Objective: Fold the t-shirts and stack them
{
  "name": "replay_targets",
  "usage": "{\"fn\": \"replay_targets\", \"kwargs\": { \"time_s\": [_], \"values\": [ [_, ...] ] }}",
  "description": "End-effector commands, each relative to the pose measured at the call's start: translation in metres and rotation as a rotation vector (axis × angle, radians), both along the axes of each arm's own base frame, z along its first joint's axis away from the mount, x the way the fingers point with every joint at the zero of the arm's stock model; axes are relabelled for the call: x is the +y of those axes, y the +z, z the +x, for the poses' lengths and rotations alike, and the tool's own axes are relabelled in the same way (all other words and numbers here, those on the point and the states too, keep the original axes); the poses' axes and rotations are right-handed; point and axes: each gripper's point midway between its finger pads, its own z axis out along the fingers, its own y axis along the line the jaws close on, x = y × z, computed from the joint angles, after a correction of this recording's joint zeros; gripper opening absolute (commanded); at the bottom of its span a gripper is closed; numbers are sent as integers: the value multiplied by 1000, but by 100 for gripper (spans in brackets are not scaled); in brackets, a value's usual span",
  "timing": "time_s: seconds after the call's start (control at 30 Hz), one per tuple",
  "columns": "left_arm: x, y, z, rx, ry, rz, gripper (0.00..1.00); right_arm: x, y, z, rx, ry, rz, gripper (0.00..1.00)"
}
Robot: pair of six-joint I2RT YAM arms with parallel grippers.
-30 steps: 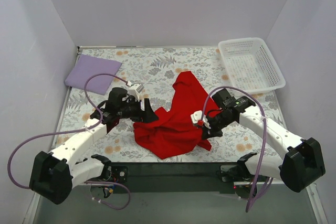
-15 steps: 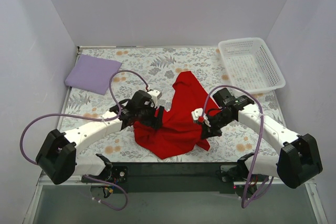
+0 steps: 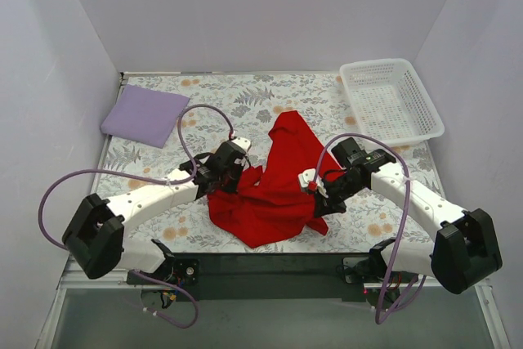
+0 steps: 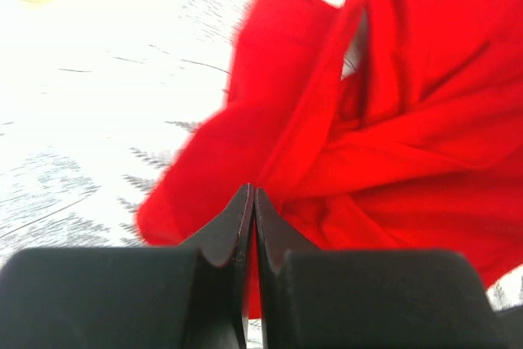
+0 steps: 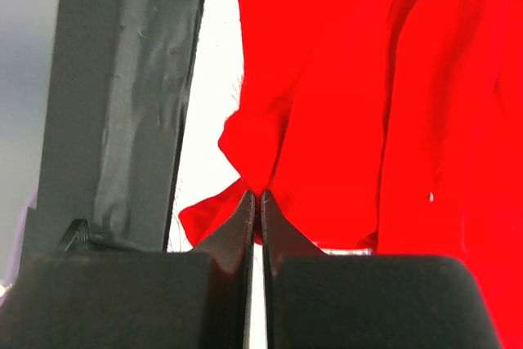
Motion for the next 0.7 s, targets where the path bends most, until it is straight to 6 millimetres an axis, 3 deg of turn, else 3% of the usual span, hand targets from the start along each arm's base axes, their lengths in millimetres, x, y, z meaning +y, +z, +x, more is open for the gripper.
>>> {"fn": "replay_targets", "kwargs": {
  "time_s": [0.0, 0.1, 0.23, 0.37, 0.43, 0.47, 0.57, 0.6, 0.67],
  "values": [
    [14, 52, 24, -181, 130, -27, 0, -3, 11, 15, -82, -29, -14, 1],
    [26, 79, 28, -239, 203, -104, 0, -8, 23, 34, -174, -72, -53, 1],
    [46, 82, 32, -228, 277, -173, 0, -15, 51, 60, -281, -148, -51, 1],
    [68, 96, 43, -252, 382, -282, 0, -18, 100, 90, -403, -232, 0, 1],
    [79, 115, 47, -309, 426, -329, 0, -22, 122, 102, -462, -269, 20, 1],
    [81, 127, 50, -338, 435, -350, 0, -22, 147, 110, -522, -285, 47, 1],
    [94, 159, 52, -424, 486, -389, 0, -27, 179, 124, -590, -338, 71, 1],
    [98, 166, 53, -444, 505, -393, 0, -29, 198, 130, -634, -355, 90, 1],
    [108, 180, 51, -491, 540, -396, 0, -36, 212, 140, -658, -409, 99, 1]
  ]
}}
